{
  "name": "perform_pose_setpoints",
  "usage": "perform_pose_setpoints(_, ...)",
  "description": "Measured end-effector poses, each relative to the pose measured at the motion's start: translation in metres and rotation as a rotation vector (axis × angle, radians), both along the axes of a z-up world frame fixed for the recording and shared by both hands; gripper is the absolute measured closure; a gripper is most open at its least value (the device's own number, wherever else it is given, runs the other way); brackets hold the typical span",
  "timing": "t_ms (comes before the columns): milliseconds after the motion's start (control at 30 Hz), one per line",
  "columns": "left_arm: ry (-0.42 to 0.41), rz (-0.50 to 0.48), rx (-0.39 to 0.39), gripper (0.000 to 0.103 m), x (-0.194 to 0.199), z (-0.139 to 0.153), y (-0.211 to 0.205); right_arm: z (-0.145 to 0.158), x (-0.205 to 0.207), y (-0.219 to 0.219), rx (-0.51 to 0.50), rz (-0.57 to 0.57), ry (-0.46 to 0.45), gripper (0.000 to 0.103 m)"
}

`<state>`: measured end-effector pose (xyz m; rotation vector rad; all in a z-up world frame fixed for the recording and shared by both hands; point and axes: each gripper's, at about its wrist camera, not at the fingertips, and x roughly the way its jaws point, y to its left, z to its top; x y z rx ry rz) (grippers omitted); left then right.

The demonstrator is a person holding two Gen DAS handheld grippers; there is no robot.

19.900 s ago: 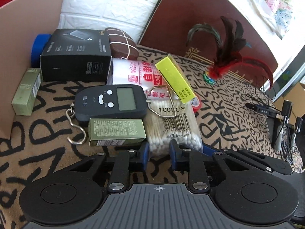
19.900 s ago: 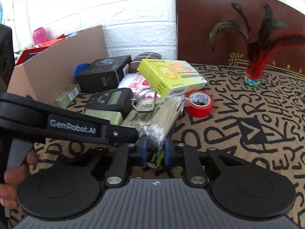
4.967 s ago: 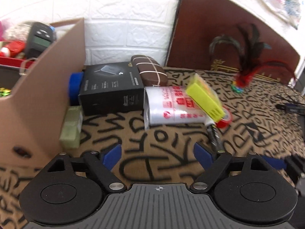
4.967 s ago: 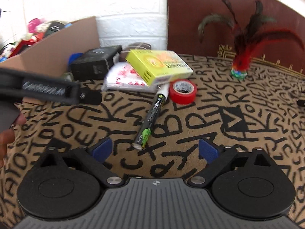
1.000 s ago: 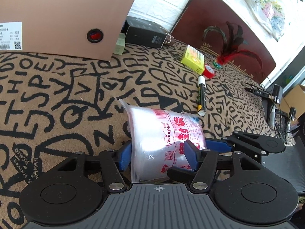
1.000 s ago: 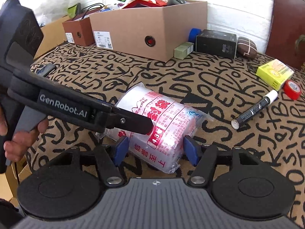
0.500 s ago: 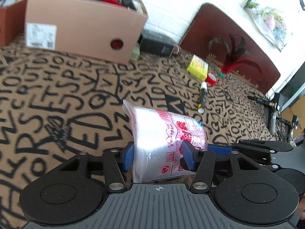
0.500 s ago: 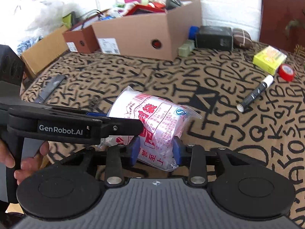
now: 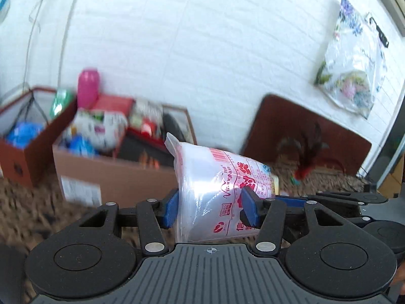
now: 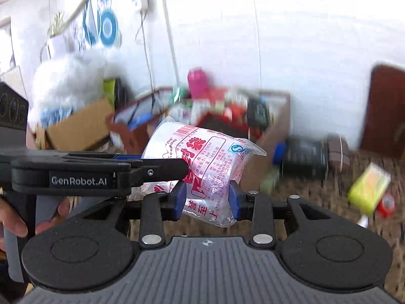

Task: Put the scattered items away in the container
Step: 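Hold the plastic bag with both grippers and lift it toward the box, then lower the pink-printed bag into the box and open both grippers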

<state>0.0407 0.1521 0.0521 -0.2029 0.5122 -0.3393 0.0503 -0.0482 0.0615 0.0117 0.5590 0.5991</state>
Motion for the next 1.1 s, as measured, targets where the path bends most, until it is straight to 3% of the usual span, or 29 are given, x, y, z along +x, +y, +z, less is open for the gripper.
perform_pose_setpoints(200, -0.030, 0.025, -0.012, 0.049, 0.067, 0.023, 0.018, 0.022, 0.063, 0.021, 0.057, -0.034, -0.030, 0.063)
perform_pose_setpoints(500, 0.041, 0.025, -0.006, 0.048, 0.138, -0.013, 0.030, -0.012, 0.134, 0.035, 0.059, -0.058, 0.039, 0.063)
perform_pose_setpoints(533, 0.051, 0.024, -0.013, 0.036, 0.145, -0.018, 0.031, -0.017, 0.140, 0.036, 0.059, -0.061, 0.046, 0.063)
perform_pose_setpoints(633, 0.078, 0.028, -0.025, 0.022, 0.155, -0.031, 0.036, -0.032, 0.154, 0.036, 0.055, -0.059, 0.070, 0.050)
perform_pose_setpoints(667, 0.066, 0.032, -0.024, 0.022, 0.154, -0.032, 0.038, -0.035, 0.155, 0.035, 0.048, -0.073, 0.067, 0.044)
perform_pose_setpoints(767, 0.046, 0.026, -0.010, 0.023, 0.150, -0.033, 0.041, -0.042, 0.155, 0.035, 0.001, -0.089, 0.031, 0.049)
perform_pose_setpoints(867, 0.059, -0.003, -0.008, 0.027, 0.149, -0.034, 0.039, -0.047, 0.152, 0.039, -0.028, -0.072, 0.033, 0.068)
perform_pose_setpoints(967, 0.067, -0.052, -0.001, 0.033, 0.146, -0.035, 0.032, -0.050, 0.148, 0.047, -0.055, -0.046, 0.025, 0.070)
perform_pose_setpoints(1100, 0.089, -0.091, 0.013, 0.032, 0.150, -0.042, 0.021, -0.055, 0.151, 0.056, -0.071, -0.022, 0.042, 0.070)
